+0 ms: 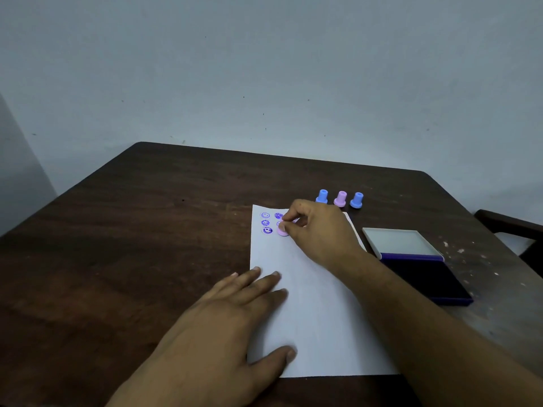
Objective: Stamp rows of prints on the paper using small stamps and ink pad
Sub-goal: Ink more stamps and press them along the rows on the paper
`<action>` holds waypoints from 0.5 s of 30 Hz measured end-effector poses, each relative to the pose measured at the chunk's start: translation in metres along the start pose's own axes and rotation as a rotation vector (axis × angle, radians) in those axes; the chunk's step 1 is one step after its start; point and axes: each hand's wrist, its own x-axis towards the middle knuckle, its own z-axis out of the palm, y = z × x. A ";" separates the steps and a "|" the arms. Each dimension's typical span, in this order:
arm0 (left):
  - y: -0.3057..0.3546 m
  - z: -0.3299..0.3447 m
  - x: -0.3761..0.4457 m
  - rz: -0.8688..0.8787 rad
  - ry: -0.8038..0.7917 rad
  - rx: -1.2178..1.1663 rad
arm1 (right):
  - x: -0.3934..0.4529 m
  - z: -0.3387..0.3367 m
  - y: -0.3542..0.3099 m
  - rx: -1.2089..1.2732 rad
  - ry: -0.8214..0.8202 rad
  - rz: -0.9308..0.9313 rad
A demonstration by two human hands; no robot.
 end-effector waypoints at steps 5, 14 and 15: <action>0.000 0.001 -0.001 -0.003 0.004 0.002 | 0.001 -0.002 0.000 -0.041 -0.023 -0.018; -0.003 0.003 0.001 -0.005 -0.014 -0.006 | 0.000 0.003 0.005 -0.064 -0.001 -0.019; -0.003 0.003 0.001 -0.006 -0.020 -0.006 | 0.000 0.004 0.006 -0.068 0.000 -0.017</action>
